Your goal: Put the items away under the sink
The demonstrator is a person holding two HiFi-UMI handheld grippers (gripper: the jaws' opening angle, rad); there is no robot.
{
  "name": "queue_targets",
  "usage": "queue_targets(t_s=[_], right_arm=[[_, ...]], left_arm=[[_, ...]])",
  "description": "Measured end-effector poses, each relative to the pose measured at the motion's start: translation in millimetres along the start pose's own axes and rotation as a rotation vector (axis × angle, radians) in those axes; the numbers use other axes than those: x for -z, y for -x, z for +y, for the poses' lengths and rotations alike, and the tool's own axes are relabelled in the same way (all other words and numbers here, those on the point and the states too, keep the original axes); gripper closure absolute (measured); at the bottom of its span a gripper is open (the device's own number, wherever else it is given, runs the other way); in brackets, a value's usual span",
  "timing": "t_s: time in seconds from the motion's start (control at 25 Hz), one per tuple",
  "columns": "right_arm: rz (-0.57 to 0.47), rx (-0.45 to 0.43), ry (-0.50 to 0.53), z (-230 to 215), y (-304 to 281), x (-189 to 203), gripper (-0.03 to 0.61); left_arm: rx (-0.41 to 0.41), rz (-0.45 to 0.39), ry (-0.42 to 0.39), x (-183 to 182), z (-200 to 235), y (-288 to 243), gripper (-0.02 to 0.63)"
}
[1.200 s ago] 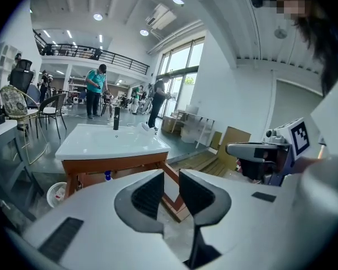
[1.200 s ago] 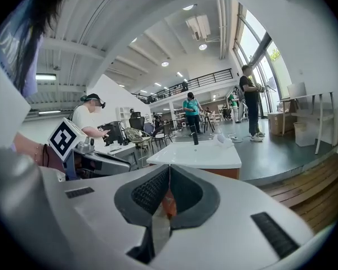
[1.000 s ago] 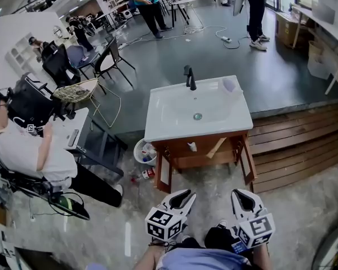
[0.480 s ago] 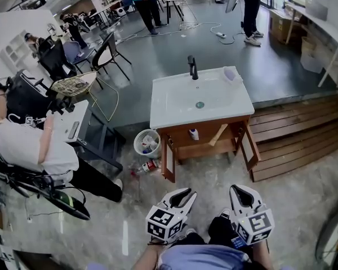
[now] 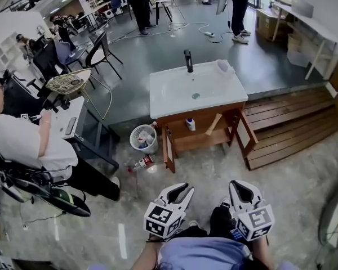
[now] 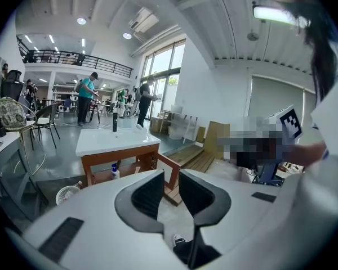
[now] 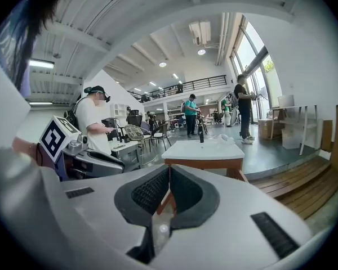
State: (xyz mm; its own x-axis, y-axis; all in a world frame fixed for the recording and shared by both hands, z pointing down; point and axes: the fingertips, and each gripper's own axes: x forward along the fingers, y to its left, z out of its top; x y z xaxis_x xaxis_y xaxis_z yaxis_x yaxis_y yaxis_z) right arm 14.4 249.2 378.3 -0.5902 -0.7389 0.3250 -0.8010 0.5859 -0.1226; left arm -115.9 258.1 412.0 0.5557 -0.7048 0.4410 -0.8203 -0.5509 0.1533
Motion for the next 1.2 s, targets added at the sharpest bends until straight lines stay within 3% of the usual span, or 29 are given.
queue_targets(t_s=[0.4,1.2], right_arm=[[-0.036,0.056,0.055,32,26,-5,0.56],[-0.076,0.091,0.064,26,46,-11,0.56]], left_arm=[[0.045,-0.047,-0.032,7,-15,32,0.525],[0.071,-0.07,-0.082,-2,-35,37,0.525]])
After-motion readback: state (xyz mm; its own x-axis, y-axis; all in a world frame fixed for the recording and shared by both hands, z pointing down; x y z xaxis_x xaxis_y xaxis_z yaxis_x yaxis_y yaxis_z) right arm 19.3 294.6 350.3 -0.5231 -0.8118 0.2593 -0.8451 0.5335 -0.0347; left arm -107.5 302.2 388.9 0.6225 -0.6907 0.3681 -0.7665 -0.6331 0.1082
